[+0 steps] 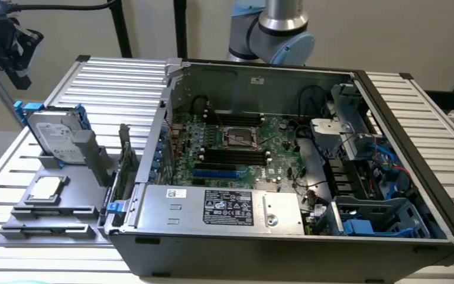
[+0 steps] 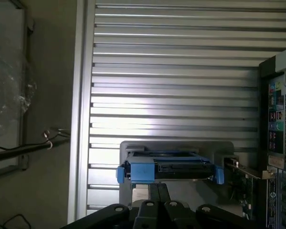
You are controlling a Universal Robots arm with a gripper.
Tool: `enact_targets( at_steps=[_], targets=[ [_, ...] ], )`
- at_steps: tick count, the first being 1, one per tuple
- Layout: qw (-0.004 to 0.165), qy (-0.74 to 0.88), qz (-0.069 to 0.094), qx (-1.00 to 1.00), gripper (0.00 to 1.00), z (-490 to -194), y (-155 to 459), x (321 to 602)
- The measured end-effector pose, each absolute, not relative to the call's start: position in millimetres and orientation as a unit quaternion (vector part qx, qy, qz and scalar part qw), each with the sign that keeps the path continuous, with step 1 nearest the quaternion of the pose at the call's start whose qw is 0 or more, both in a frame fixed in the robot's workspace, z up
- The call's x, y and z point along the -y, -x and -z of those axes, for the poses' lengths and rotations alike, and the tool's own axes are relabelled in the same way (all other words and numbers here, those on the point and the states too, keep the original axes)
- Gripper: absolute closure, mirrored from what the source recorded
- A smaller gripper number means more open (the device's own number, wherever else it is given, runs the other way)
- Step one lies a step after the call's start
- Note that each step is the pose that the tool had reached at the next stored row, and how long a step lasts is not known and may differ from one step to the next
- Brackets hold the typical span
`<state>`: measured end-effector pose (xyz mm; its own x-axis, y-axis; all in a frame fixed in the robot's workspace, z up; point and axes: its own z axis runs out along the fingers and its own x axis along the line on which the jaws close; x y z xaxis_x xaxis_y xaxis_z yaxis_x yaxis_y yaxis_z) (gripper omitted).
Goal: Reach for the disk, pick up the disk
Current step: 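Pick up the disk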
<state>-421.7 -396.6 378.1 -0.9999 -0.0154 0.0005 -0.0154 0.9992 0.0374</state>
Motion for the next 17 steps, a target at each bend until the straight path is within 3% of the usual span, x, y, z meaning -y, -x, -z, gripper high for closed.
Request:
enact_targets(
  at_steps=[17],
  targets=[
    [0.002, -0.093, 0.018, 0.996, 0.89, -378.1, 424.2, 395.4]
  ],
)
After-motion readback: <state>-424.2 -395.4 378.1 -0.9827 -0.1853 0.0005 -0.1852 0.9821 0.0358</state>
